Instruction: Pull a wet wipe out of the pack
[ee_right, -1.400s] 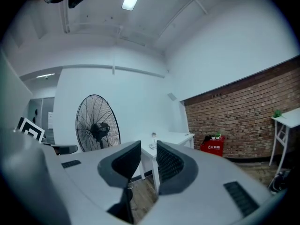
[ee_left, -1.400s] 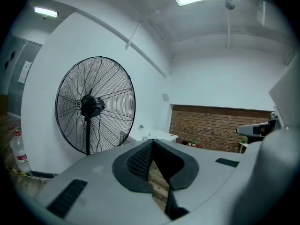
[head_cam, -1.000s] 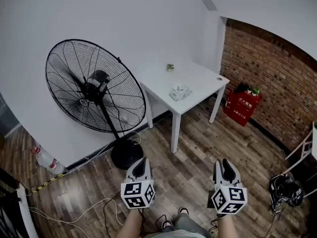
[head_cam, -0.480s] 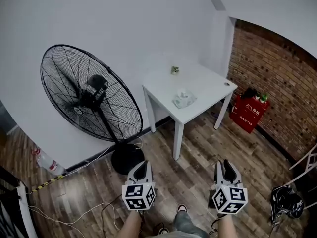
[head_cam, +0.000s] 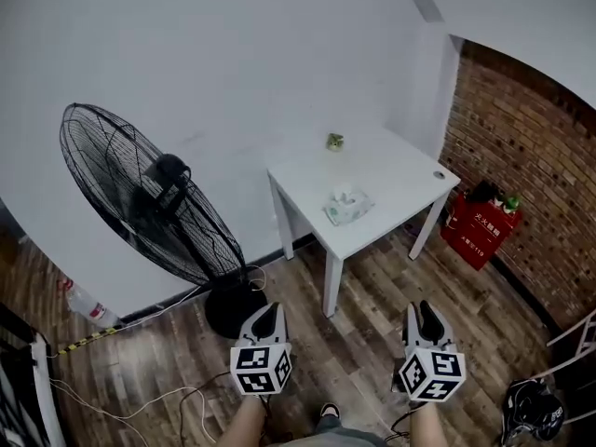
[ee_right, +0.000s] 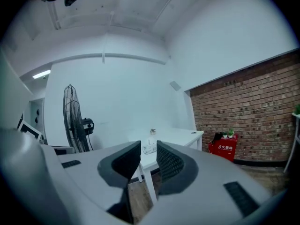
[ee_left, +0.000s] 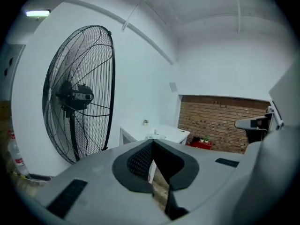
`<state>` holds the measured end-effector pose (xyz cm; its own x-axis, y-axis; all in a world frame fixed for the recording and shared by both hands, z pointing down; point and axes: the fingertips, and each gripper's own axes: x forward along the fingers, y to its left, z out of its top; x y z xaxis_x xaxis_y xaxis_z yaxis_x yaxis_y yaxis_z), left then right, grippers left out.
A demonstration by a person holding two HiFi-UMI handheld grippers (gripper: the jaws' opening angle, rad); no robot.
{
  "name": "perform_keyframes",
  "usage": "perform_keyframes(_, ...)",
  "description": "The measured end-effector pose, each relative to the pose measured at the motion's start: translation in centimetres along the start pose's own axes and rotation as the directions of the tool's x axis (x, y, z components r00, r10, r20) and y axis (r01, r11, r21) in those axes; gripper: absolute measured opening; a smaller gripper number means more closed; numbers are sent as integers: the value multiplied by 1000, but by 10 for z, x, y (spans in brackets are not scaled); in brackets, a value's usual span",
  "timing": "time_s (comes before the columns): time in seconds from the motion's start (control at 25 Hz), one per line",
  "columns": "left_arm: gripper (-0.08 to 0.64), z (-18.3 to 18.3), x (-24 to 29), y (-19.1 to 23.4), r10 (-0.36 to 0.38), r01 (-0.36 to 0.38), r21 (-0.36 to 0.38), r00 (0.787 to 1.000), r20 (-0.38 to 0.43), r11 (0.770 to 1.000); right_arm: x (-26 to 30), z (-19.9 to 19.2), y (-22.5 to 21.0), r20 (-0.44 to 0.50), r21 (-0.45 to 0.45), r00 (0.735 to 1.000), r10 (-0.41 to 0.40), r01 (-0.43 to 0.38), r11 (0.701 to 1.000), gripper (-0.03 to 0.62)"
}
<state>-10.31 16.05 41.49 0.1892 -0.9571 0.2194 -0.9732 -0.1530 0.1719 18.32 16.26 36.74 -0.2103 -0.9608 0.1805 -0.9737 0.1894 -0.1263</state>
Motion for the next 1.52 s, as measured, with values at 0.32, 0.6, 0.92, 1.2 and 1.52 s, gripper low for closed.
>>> perform_keyframes(0.32,0,18,59,-17,26,-26,28,1000,4,999,63,15,-35,-9,6,999,39,-39,999,101)
perform_keyframes(0.6,0,19,93,-24,29,-28,39,999,-27,999,96,21,-54,-9,31,999,46,-46,998,101)
perform_keyframes(0.92,0,25,133,-26,0,1,43,1000,-25,999,127,13,-67,-28,56,999,23,-22,998,100)
perform_keyframes(1.2,0,36,193,0,8,-8,12,1000,-7,1000,185,18,-62,-29,40,999,33,-32,999,100)
perform_keyframes(1.52,0,76,273,28,22,-22,-10,999,33,1000,284,44,-58,-35,1,996,78,-78,997,98)
